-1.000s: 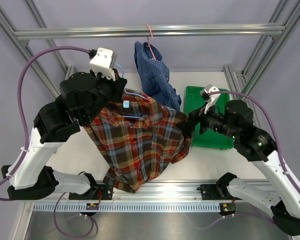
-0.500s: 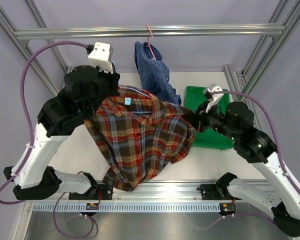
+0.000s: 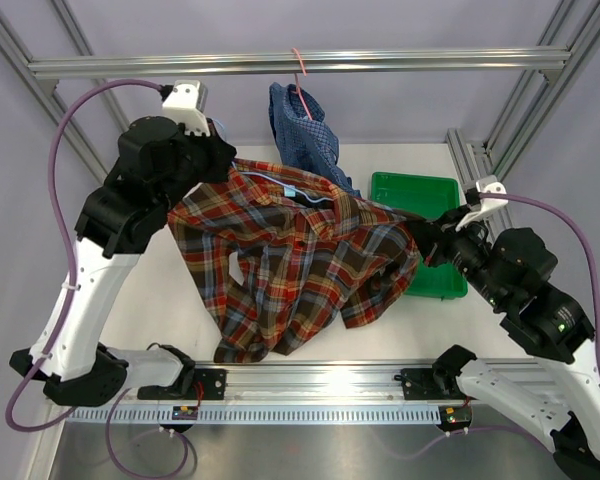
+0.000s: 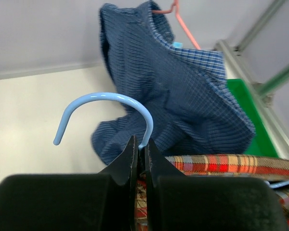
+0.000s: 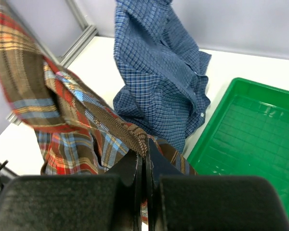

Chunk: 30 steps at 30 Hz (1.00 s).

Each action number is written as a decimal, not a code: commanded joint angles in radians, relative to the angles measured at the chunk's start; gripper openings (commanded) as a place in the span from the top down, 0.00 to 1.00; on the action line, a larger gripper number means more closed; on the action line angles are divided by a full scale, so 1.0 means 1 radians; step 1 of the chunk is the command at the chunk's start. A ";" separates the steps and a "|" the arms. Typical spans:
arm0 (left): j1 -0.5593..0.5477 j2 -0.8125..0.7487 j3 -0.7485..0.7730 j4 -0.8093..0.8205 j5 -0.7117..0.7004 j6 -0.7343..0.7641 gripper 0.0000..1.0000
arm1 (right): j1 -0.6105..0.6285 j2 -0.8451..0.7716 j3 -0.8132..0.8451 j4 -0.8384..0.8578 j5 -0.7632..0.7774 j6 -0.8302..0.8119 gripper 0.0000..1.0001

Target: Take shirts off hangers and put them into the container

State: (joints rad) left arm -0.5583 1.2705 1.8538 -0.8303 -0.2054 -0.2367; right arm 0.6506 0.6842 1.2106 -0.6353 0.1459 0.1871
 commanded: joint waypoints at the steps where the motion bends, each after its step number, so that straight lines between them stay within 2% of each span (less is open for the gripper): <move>1: 0.095 -0.100 0.034 0.071 0.038 0.022 1.00 | -0.006 -0.035 0.000 -0.061 0.254 0.052 1.00; 6: 0.095 -0.129 0.108 0.027 0.061 0.016 1.00 | -0.006 -0.144 -0.111 -0.009 0.430 0.141 1.00; 11: 0.097 -0.166 0.127 -0.007 0.075 0.017 1.00 | -0.006 -0.120 -0.088 -0.056 0.587 0.201 1.00; 15: 0.095 -0.186 0.111 -0.021 0.058 0.025 1.00 | -0.008 -0.167 -0.065 -0.047 0.742 0.203 1.00; 17: 0.097 -0.191 0.104 -0.023 0.055 0.028 1.00 | -0.006 -0.155 -0.014 -0.082 0.800 0.241 1.00; 19: 0.095 -0.189 0.096 -0.024 0.051 0.031 1.00 | -0.006 -0.150 0.012 -0.200 0.897 0.355 1.00; 21: 0.095 -0.200 0.065 -0.013 0.055 0.030 1.00 | -0.006 -0.179 -0.008 -0.189 0.957 0.374 1.00; 22: 0.095 -0.206 0.052 -0.007 0.064 0.024 1.00 | -0.006 -0.198 -0.034 -0.129 0.952 0.304 1.00; 24: 0.095 -0.223 0.022 0.022 0.110 0.014 1.00 | -0.006 -0.228 -0.101 -0.055 0.914 0.296 1.00; 27: 0.097 -0.246 0.010 0.037 0.161 -0.012 1.00 | -0.006 -0.148 -0.108 -0.075 0.838 0.339 1.00; 30: 0.095 -0.276 0.024 0.057 0.192 -0.032 1.00 | -0.005 -0.080 -0.118 -0.131 0.857 0.425 1.00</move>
State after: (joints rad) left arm -0.5262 1.1198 1.8301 -0.8593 0.1913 -0.3450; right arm 0.6857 0.5888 1.0988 -0.6182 0.5945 0.5640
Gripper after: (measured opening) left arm 0.039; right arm 0.022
